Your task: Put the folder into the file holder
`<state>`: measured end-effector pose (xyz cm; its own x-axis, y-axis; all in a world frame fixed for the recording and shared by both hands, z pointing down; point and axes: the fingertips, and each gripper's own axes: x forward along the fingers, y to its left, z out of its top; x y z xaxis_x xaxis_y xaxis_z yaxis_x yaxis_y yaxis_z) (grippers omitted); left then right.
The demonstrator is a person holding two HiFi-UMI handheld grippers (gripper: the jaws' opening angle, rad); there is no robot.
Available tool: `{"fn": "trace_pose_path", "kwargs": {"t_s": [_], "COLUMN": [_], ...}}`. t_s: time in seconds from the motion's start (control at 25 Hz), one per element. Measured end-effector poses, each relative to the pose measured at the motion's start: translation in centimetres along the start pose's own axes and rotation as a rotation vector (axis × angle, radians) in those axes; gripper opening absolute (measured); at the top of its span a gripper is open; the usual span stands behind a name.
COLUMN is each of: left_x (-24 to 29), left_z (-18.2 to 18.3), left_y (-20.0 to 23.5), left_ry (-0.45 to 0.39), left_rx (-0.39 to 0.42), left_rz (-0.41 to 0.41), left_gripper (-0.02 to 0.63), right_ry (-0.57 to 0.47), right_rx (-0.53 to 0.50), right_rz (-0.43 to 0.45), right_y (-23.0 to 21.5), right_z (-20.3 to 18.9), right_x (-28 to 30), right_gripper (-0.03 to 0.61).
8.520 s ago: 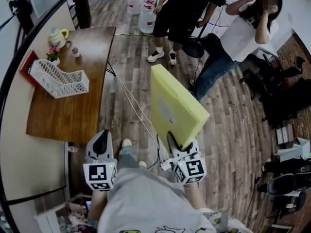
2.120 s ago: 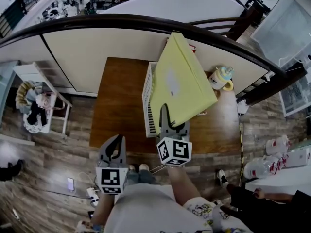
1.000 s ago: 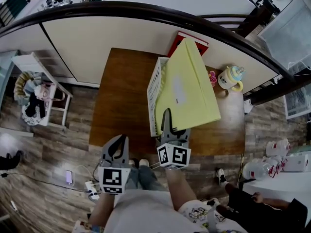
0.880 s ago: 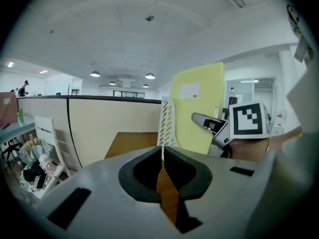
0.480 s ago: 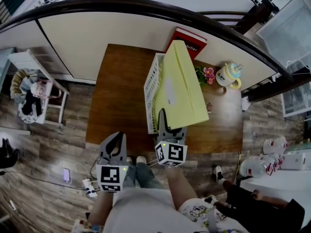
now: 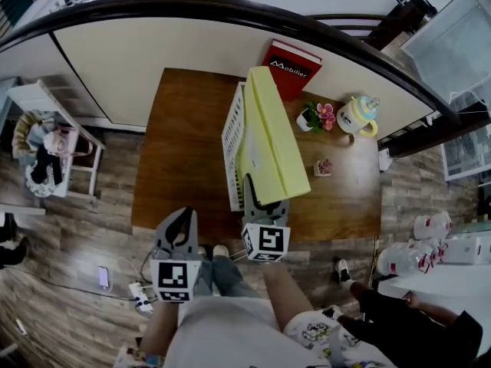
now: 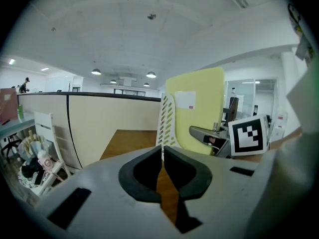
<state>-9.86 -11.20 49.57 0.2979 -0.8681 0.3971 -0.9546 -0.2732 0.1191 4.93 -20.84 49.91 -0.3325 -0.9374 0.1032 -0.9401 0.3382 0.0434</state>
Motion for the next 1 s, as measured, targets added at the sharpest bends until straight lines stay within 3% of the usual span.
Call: {"fn": "trace_pose_path", "kwargs": {"t_s": [0.72, 1.0], "left_x": [0.4, 0.3], "left_z": [0.3, 0.1], "left_y": [-0.7, -0.8], "left_ry": [-0.006, -0.003], "left_rx": [-0.005, -0.004], "left_rz": [-0.004, -0.007], "left_gripper": [0.015, 0.015], "right_ry": [0.107, 0.094], "right_rx": [0.023, 0.046], "right_rz": [0.021, 0.021], "right_y": [-0.3, -0.6], "right_z": [-1.4, -1.3], "right_x": [0.0, -0.2], "right_gripper": [0.199, 0.204]}}
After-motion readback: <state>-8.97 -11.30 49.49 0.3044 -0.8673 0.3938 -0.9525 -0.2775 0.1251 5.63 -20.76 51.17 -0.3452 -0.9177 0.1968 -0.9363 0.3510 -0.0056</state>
